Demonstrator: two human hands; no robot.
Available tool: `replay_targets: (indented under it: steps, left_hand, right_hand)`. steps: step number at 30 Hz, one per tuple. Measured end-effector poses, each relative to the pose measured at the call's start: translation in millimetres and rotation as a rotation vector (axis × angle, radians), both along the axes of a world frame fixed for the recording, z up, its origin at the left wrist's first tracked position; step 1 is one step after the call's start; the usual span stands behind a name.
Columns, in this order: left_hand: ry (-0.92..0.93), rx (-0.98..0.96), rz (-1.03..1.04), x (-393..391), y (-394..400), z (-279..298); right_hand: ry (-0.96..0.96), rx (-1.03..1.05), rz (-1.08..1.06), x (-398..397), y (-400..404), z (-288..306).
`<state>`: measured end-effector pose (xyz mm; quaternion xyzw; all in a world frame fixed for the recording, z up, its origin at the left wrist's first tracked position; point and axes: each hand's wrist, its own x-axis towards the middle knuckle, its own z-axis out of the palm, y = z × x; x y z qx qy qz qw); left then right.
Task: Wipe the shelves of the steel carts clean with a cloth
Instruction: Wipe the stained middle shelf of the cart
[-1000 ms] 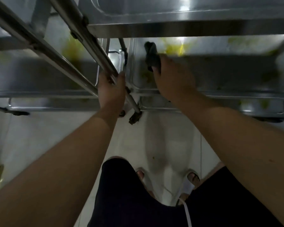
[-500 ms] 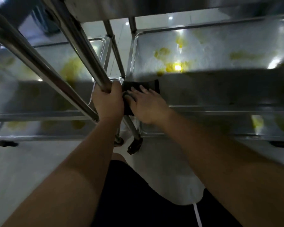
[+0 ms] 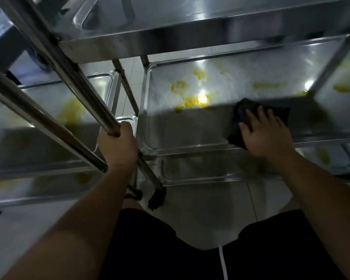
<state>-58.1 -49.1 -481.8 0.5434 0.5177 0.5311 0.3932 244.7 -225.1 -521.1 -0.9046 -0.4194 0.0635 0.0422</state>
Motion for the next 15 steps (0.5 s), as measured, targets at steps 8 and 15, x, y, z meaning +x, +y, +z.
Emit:
replay_targets:
  steps: [8, 15]
  left_hand:
    - [-0.02, 0.025, 0.05, 1.8, 8.4, -10.6]
    - [-0.027, 0.028, 0.03, 0.1, 11.5, -11.2]
  right_hand:
    - [0.064, -0.037, 0.132, -64.5, 74.1, -0.1]
    - [0.123, -0.019, 0.605, -166.6, 152.1, -0.2]
